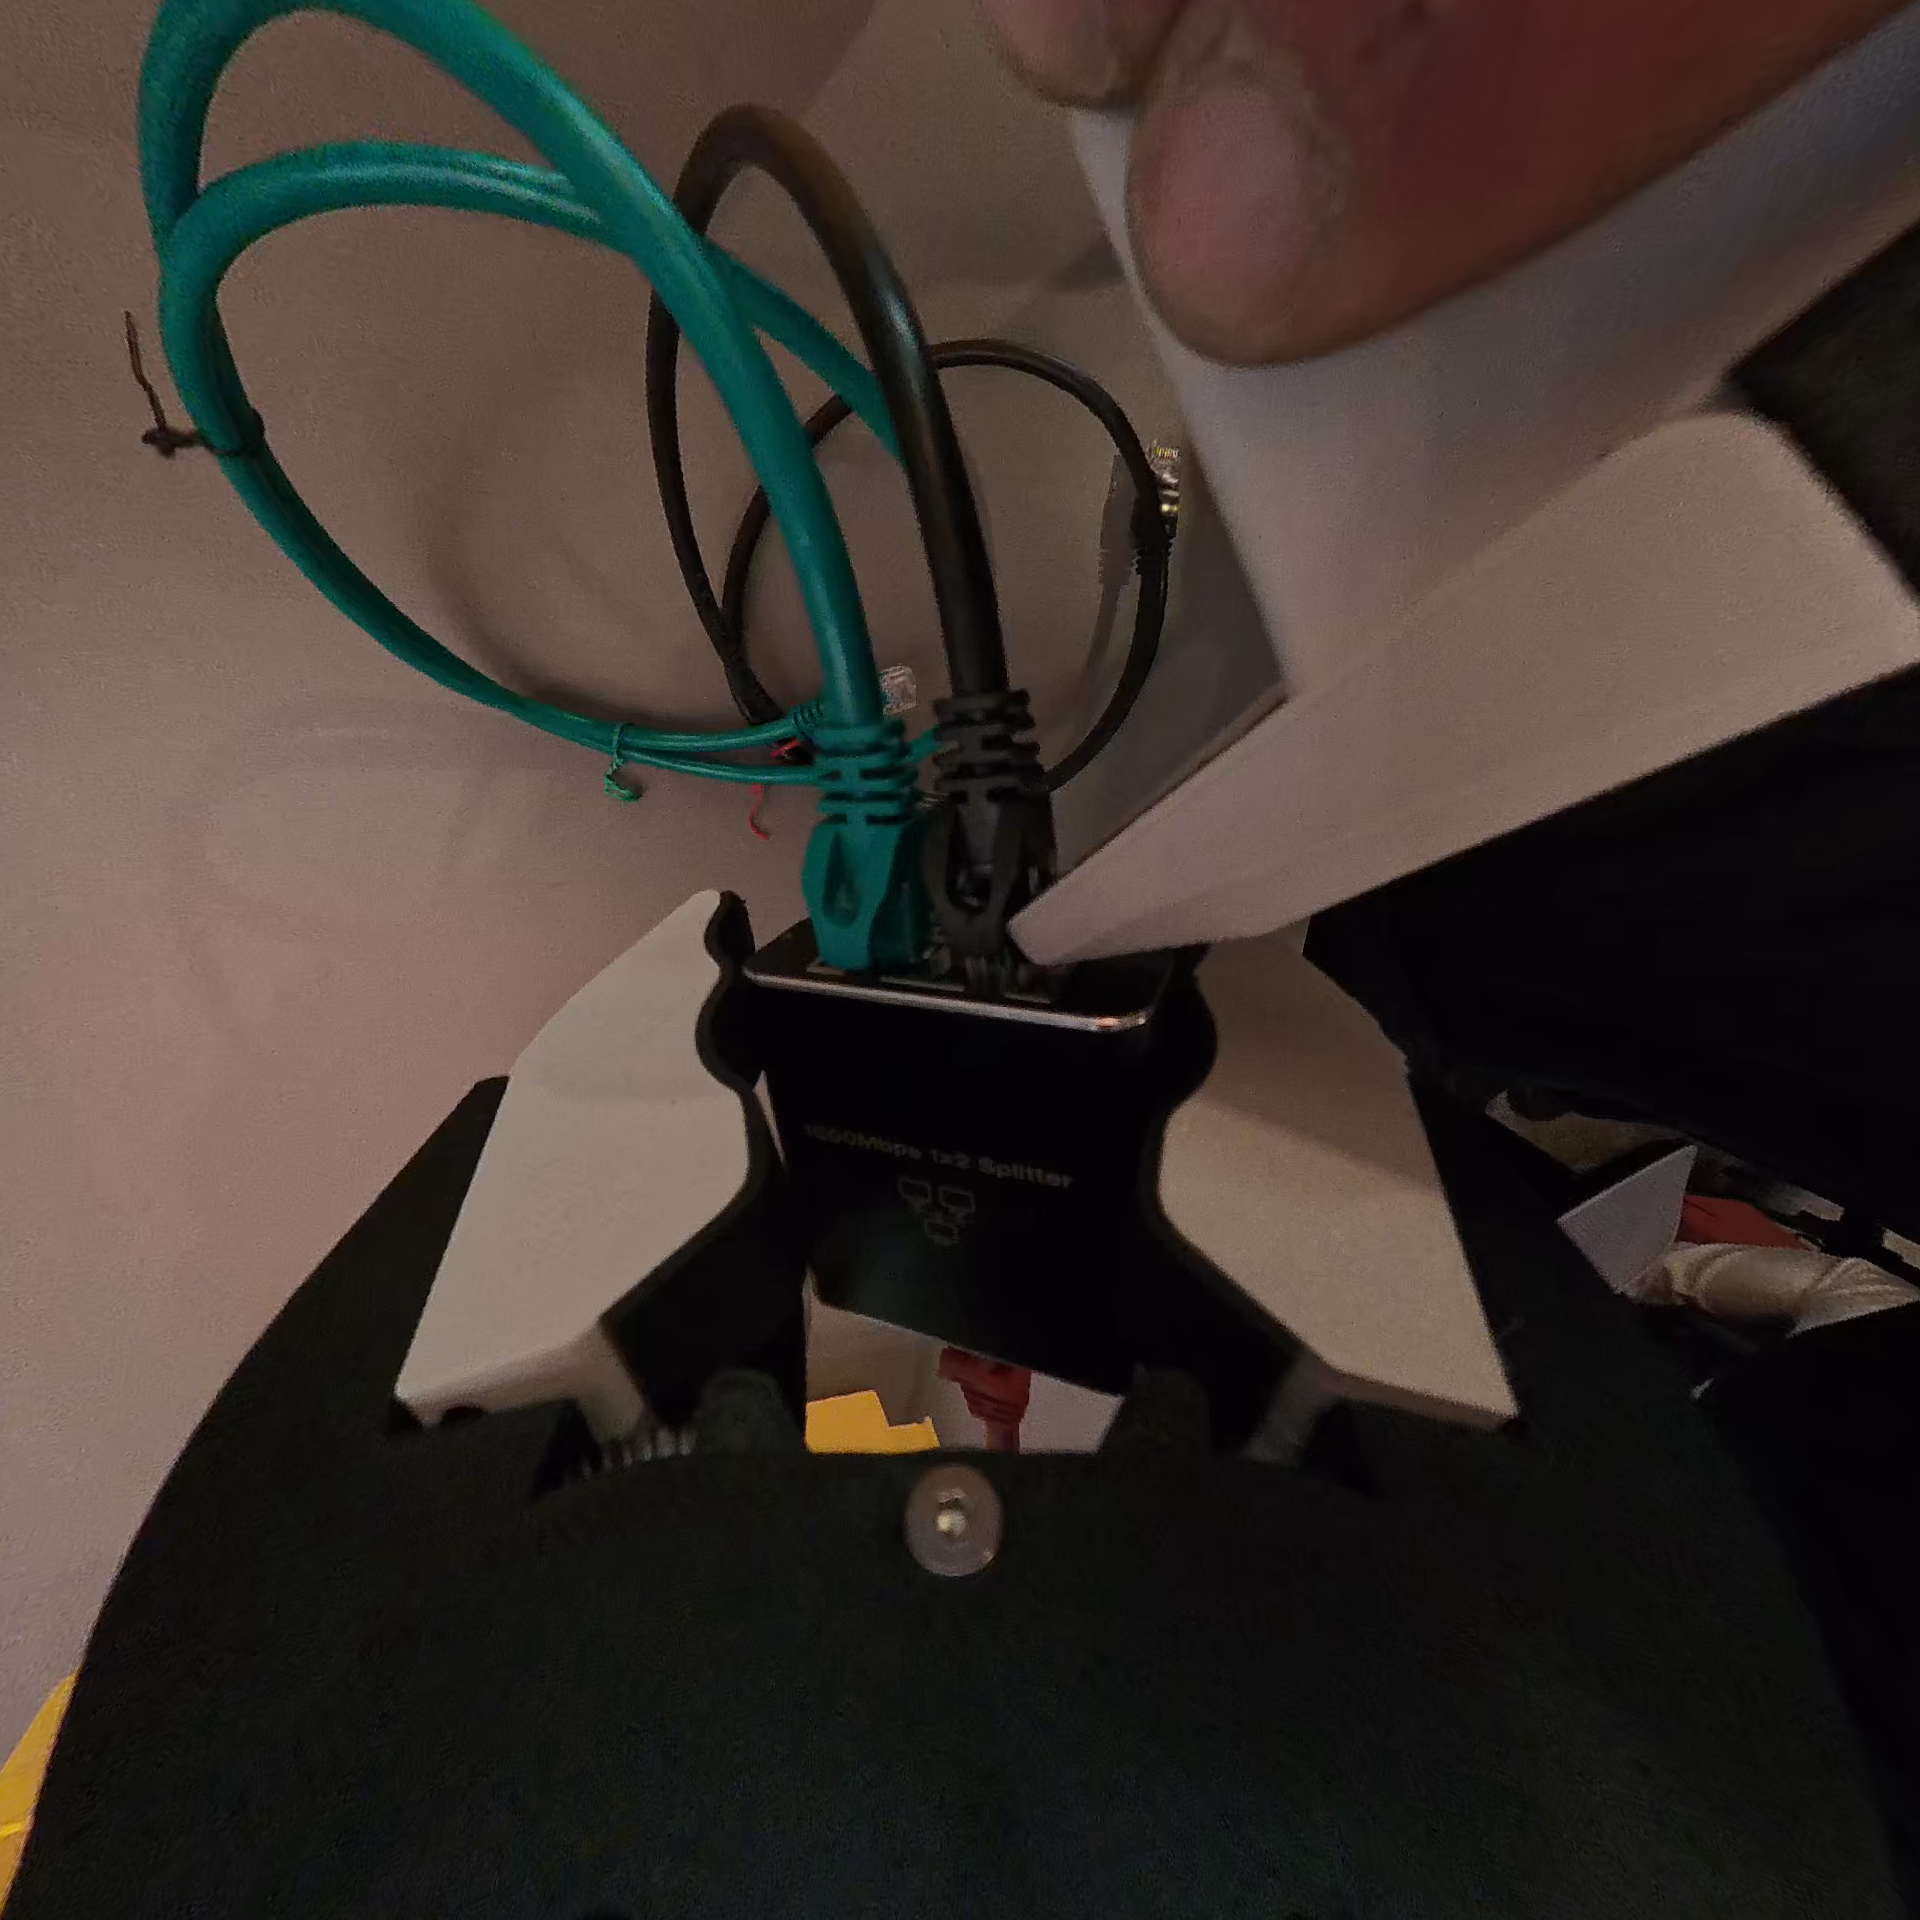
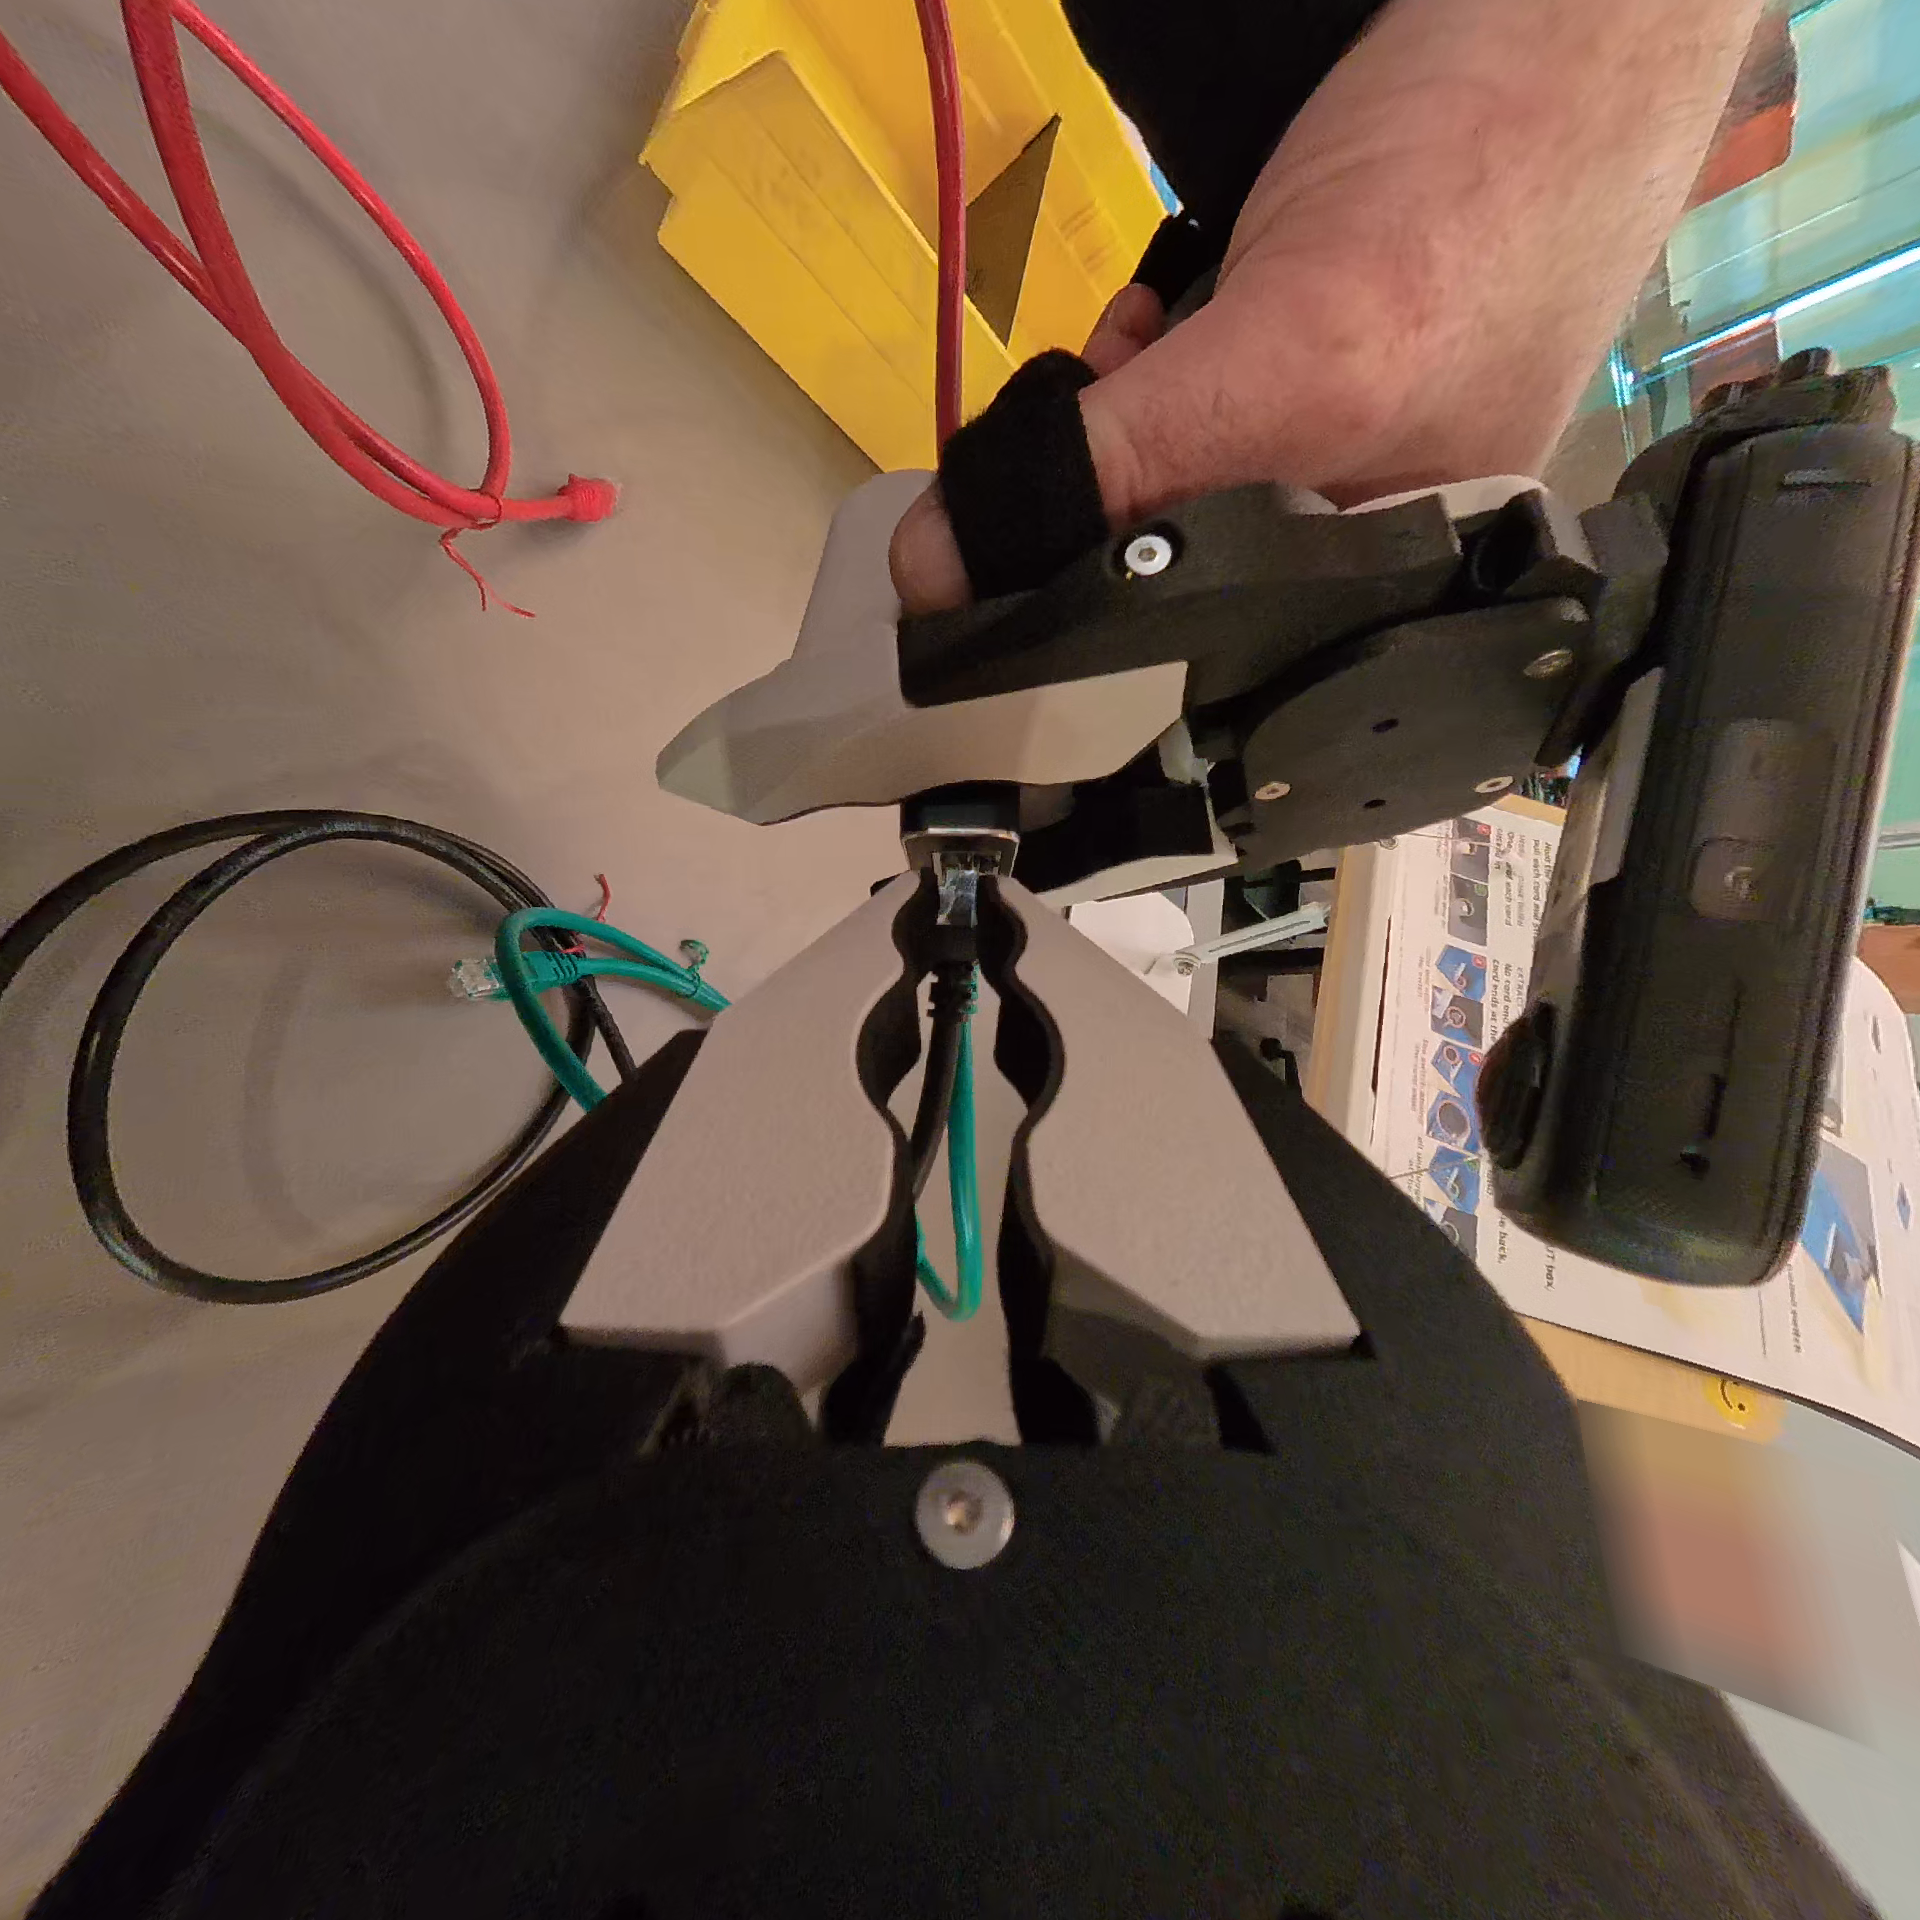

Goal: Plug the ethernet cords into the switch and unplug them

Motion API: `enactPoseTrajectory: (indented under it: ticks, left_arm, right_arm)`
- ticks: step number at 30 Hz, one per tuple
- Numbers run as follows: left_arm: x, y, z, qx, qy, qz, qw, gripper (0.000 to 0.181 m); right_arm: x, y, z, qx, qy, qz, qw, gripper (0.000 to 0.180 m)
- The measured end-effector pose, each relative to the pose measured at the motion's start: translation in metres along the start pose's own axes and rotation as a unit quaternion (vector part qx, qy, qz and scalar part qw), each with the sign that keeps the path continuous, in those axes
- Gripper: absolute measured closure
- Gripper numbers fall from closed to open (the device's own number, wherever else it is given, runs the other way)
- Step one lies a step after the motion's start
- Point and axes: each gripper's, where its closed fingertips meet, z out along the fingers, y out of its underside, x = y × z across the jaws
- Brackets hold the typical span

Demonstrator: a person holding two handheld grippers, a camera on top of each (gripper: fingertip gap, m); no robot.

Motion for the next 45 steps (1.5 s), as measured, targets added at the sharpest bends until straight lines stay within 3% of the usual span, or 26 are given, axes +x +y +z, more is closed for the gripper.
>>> enactPoseTrajectory:
  ticks: [4,8,31,40,44,45]
  left_arm:
    - [0.001,-0.002,-0.001,0.005,0.0,-0.001,1.0,0.105]
    - [0.001,-0.004,0.001,0.002,-0.001,0.0,1.0,0.105]
    - [0.002,-0.004,0.006,-0.015,-0.017,0.015,1.0,0.105]
    - [-0.011,0.025,0.006,0.039,-0.027,-0.028,0.998,0.106]
    - [-0.021,0.034,0.011,0.084,-0.069,-0.026,0.994,0.106]
    - [-0.023,0.038,0.013,0.086,-0.085,-0.02,0.992,0.106]
  right_arm:
    - [0.006,0.001,-0.002,0.001,0.017,0.002,1.0,0.158]
    - [0.003,0.003,0.001,-0.007,0.01,-0.002,1.0,0.168]
    - [-0.008,0.005,0.001,-0.026,-0.019,-0.016,0.999,0.172]
    - [0.002,0.024,-0.024,-0.036,-0.016,0.017,0.999,0.173]
    - [-0.009,0.044,-0.009,-0.056,-0.048,0.054,0.996,0.17]
    - [-0.013,0.053,-0.004,-0.069,-0.058,0.065,0.994,0.162]
